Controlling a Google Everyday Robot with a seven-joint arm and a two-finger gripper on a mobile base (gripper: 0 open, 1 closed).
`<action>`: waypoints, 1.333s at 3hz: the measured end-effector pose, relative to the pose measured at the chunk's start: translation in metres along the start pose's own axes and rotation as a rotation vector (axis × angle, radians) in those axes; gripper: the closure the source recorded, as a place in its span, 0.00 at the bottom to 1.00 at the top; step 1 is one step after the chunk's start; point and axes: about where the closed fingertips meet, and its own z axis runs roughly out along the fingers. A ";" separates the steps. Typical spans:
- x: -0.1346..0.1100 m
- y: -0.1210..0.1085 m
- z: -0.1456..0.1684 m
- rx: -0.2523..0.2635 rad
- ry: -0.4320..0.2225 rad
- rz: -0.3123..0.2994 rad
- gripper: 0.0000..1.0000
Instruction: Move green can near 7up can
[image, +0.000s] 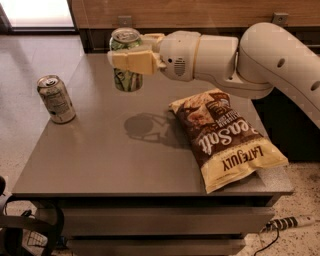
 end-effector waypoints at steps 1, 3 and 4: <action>0.018 0.016 0.031 0.031 0.064 0.052 1.00; 0.027 0.022 0.042 -0.001 0.059 0.071 1.00; 0.051 0.037 0.066 -0.034 0.097 0.095 1.00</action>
Offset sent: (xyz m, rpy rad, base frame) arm -0.0054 0.0269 -0.0149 -0.0363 0.0534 -0.0172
